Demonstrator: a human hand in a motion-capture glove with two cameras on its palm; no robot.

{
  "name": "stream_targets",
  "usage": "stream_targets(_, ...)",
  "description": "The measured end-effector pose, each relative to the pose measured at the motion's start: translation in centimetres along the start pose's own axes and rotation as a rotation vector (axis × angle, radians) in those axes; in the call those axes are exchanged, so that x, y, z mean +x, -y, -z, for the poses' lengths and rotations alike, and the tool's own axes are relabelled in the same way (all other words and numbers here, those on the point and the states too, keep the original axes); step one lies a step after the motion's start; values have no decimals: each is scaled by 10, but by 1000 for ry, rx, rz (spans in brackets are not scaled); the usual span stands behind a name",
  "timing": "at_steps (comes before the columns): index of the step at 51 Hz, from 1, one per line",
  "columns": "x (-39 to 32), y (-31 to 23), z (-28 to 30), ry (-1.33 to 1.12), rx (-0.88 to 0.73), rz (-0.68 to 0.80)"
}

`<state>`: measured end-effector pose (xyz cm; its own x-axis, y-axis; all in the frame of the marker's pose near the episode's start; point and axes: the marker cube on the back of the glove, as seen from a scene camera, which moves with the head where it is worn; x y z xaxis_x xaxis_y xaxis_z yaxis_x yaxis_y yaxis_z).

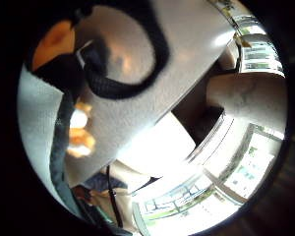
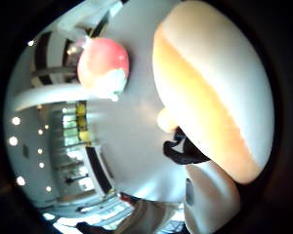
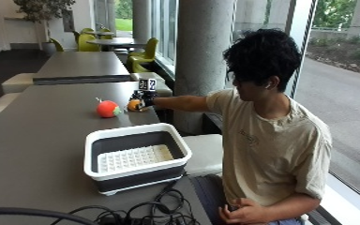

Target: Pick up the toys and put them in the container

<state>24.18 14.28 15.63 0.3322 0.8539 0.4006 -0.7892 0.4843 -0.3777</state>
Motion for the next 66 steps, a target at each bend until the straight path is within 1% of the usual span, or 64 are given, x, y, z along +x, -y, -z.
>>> stream_targets(2, -5, -13, -6, -116, 40, 71)
stream_targets(6, -13, -26, -9, -123, 8, 38)
stream_targets(9, -27, -33, -6, -173, 35, 84)
stream_targets(14, -43, -24, 13, -373, 229, 286)
stream_targets(17, -61, -28, 26, -443, 289, 388)
stream_targets(20, -88, -46, 31, -430, 293, 454)
stream_targets(27, -175, -109, 30, -281, 255, 692)
stream_targets(31, -204, -132, 31, -290, 264, 774)
stream_targets(36, -249, -166, 24, -289, 248, 947)
stream_targets(38, -262, -177, 22, -314, 255, 962)
stream_targets(42, -271, -188, 23, -368, 291, 874)
stream_targets(46, -257, -169, 30, -332, 285, 823)
stream_targets(47, -258, -169, 28, -313, 275, 830)
stream_targets(48, -264, -172, 25, -291, 259, 867)
stream_targets(51, -293, -191, 12, -258, 208, 1052)
stream_targets(52, -300, -196, 9, -259, 200, 1086)
stream_targets(60, -343, -239, -10, -248, 161, 1189)
stream_targets(66, -364, -269, -24, -249, 132, 1219)
